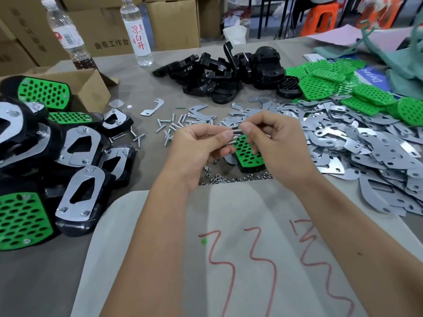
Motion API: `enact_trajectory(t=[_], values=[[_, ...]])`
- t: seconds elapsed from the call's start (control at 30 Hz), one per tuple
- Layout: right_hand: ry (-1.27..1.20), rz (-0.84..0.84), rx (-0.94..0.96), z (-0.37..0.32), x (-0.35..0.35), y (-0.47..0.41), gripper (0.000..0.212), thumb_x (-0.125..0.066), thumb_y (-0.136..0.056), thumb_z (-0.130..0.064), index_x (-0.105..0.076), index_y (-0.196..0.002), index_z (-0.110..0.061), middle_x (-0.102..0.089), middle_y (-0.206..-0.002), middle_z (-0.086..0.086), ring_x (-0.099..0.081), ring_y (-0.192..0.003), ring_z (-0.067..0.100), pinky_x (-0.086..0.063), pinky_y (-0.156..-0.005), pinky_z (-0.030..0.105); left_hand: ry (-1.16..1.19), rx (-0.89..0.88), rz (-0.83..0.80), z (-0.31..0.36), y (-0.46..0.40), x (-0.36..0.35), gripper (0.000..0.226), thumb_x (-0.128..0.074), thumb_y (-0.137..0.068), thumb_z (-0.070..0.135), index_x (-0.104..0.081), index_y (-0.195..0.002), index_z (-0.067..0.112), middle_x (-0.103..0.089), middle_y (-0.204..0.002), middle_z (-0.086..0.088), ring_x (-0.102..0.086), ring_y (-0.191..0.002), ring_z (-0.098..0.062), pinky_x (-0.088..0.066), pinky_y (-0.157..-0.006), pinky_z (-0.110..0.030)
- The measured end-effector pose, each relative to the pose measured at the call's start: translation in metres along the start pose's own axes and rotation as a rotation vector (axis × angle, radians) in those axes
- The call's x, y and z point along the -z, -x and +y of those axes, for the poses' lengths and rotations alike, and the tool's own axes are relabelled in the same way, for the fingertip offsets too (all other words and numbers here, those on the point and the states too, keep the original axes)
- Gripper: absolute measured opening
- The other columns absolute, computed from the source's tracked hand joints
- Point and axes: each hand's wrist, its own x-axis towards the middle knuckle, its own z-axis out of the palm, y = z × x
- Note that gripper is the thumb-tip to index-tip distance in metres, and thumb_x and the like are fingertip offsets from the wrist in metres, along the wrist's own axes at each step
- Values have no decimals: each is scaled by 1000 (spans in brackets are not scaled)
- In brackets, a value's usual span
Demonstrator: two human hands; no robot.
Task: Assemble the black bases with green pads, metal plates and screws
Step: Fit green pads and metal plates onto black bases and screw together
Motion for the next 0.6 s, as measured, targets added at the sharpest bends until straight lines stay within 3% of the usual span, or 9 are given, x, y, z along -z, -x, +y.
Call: enact_trajectory(t=[0.1,0.2,0.37,0.6], values=[[-100,-24,-89,-5,18,-6,15,-58,-104,-3,-62,-91,-9,-68,-72,8,-59,-54,17,-48,-48,27,-145,-75,101,-3,-3,7,14,-80,-83,-5,-76,-88,6,-76,-72,-9,-72,-62,-18,-61,-63,-27],[-63,-172,-132,-5,40,-9,8,-61,-100,2,-65,-94,-1,-71,-70,13,-60,-51,18,-50,-45,27,-402,-175,246,-7,-9,15,22,-82,-84,3,-78,-77,23,-78,-75,-6,-72,-72,-18,-62,-78,-40],[-87,-406,-245,1,53,-9,12,-67,-98,-2,-72,-90,5,-71,-68,16,-61,-47,17,-50,-43,24,-397,-229,286,-11,-14,13,22,-76,-89,7,-76,-75,24,-77,-69,3,-67,-59,-8,-54,-58,-22],[-114,-437,-334,6,53,-9,15,-64,-99,-4,-71,-87,2,-68,-65,13,-58,-46,16,-46,-41,20,-472,-292,222,-16,-17,0,23,-64,-100,20,-66,-77,21,-64,-61,11,-52,-54,-7,-46,-58,-29]])
